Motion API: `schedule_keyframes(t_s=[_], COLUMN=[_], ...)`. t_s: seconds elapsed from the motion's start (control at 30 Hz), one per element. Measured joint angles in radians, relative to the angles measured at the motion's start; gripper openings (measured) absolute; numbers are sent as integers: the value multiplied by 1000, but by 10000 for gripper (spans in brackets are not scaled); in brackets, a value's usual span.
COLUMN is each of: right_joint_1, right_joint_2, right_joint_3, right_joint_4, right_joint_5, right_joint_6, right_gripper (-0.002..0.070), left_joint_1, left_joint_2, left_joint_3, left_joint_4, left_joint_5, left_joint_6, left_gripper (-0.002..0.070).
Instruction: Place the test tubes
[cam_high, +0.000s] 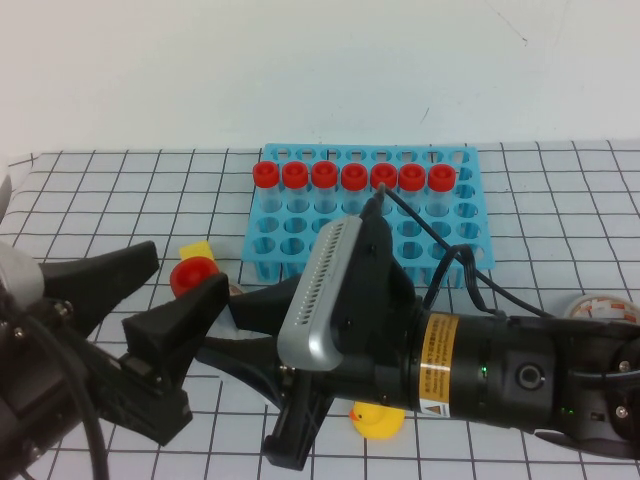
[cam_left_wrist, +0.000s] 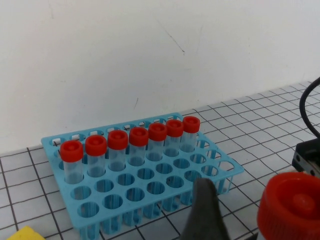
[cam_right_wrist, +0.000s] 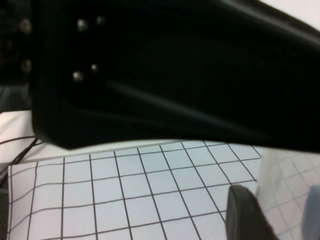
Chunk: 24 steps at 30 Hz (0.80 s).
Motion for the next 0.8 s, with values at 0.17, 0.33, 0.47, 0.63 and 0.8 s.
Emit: schedule_keyframes(t_s=[0.17, 0.33, 0.47, 0.63, 0.8], right_joint_1=[0, 0, 0, 0, 0], right_joint_2=[2, 7, 8, 9, 9], right_joint_3=[-2, -2, -2, -2, -2], right_joint_4=[-6, -16, -23, -25, -34], right_joint_5=[4, 9, 9, 9, 5], right_joint_6=[0, 0, 0, 0, 4], right_gripper=[232, 232, 232, 232, 380], left_joint_1=[-6, -6, -6, -6, -6], left_joint_2=[0, 0, 0, 0, 0], left_joint_3=[0, -2, -2, -2, -2], left_joint_4=[0, 0, -2, -2, -2], left_joint_5=[13, 36, 39, 45, 38], left_joint_6=[0, -5, -7, -9, -9], left_gripper=[358, 267, 267, 267, 267])
